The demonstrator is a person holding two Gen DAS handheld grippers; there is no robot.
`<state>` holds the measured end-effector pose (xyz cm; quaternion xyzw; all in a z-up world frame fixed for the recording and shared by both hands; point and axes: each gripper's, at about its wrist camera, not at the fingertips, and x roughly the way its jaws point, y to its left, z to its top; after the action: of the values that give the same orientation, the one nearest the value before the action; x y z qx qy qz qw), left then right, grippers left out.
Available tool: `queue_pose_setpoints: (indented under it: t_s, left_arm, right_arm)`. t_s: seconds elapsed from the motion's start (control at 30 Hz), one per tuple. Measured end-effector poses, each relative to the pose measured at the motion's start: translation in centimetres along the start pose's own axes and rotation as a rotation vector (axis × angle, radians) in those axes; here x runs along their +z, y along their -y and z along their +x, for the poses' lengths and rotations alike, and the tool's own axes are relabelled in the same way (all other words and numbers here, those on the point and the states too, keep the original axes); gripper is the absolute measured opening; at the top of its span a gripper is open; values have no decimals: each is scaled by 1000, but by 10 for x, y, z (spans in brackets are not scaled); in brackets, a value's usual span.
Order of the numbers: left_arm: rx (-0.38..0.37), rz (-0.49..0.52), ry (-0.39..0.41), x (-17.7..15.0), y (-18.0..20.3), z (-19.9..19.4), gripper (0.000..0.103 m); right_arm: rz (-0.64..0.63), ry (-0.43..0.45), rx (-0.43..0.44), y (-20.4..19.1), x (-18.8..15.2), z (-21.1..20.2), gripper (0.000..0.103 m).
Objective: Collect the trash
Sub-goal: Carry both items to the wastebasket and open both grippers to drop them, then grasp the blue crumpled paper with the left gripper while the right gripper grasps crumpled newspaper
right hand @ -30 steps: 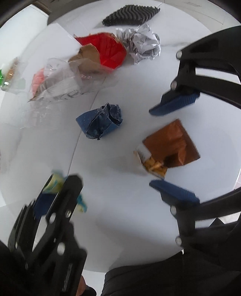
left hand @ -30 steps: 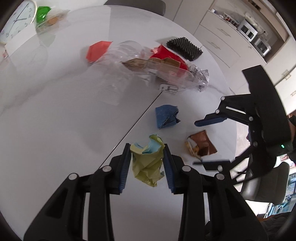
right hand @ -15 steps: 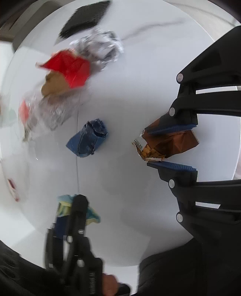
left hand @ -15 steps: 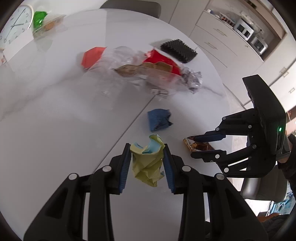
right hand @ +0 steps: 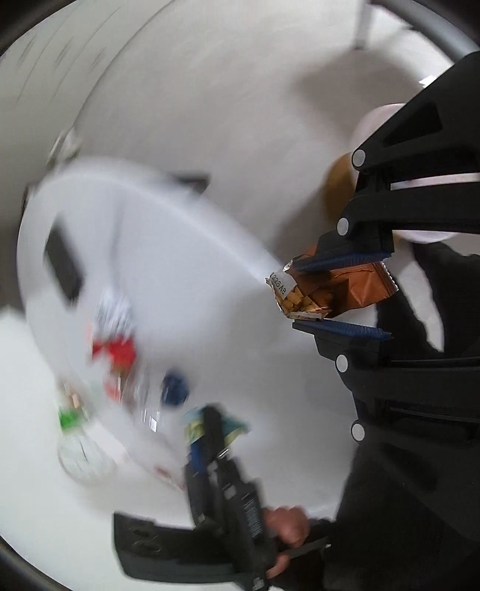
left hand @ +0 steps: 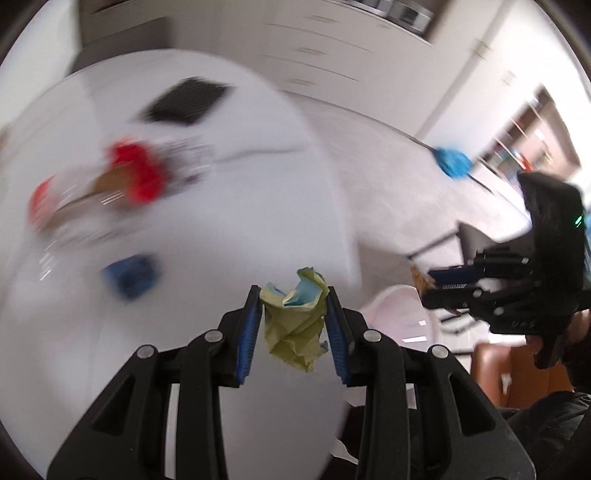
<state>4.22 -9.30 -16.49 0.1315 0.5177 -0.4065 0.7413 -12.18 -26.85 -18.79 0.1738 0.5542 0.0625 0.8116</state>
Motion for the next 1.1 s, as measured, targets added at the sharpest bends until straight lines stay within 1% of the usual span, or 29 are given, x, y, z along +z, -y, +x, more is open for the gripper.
queue_pose_setpoints:
  t_s: [0.03, 0.07, 0.13, 0.23, 0.27, 0.3, 0.33, 0.37, 0.4, 0.43, 0.5, 0.6, 0.63, 0.67, 0.7, 0.73, 0.77, 0.8, 0.87, 1.0, 1.1]
  left_arm:
    - [-26, 42, -8, 5, 17, 6, 34]
    - [-44, 72, -14, 8, 29, 10, 34]
    - [-90, 150, -34, 15, 61, 20, 34]
    - [-151, 247, -73, 20, 102, 36, 34]
    - [-167, 272, -88, 22, 113, 41, 34]
    - [-185, 304, -109, 22, 129, 48, 34]
    - [-197, 325, -122, 22, 139, 54, 34]
    - [-213, 350, -138, 22, 151, 59, 34]
    - [-222, 367, -149, 20, 160, 62, 34]
    - [-235, 395, -166, 19, 174, 67, 34]
    - [-245, 443, -190, 15, 195, 76, 34]
    - [-261, 475, -231, 9, 218, 87, 35]
    - [-270, 474, -252, 8, 226, 93, 41]
    - [-274, 471, -265, 6, 231, 96, 52]
    - [-277, 468, -272, 6, 236, 98, 59]
    - [-279, 466, -273, 4, 241, 99, 71]
    - [-281, 471, -265, 2, 246, 97, 77]
    - [-280, 481, -256, 1, 251, 96, 80]
    - [-256, 502, -235, -1, 255, 90, 92]
    - [-221, 497, -215, 1, 258, 82, 94]
    - [-158, 471, -175, 8, 252, 75, 95]
  right_arm:
    - [40, -11, -32, 14, -16, -3, 26]
    - [66, -20, -55, 25, -23, -1, 26]
    - [140, -36, -96, 47, -54, 0, 26]
    - [215, -72, -167, 72, -87, 12, 31]
    - [230, -76, -177, 79, -92, 11, 33]
    - [256, -83, -183, 87, -99, 14, 42]
    - [276, -85, -187, 88, -102, 19, 49]
    - [301, -81, -201, 94, -108, 15, 63]
    - [313, -73, -213, 96, -111, 12, 71]
    - [325, -60, -223, 98, -112, 7, 74]
    - [357, -30, -248, 104, -125, -5, 86]
    - [397, -2, -283, 114, -136, -24, 91]
    - [405, 4, -291, 117, -140, -30, 92]
    - [410, 10, -300, 119, -141, -36, 93]
    - [413, 18, -305, 120, -143, -43, 93]
    - [413, 27, -309, 122, -146, -49, 93]
    - [412, 35, -313, 123, -147, -53, 93]
    - [411, 41, -316, 122, -146, -55, 94]
    - [406, 57, -322, 122, -147, -62, 95]
    - [399, 82, -332, 123, -147, -78, 95]
    - [393, 108, -342, 120, -141, -84, 95]
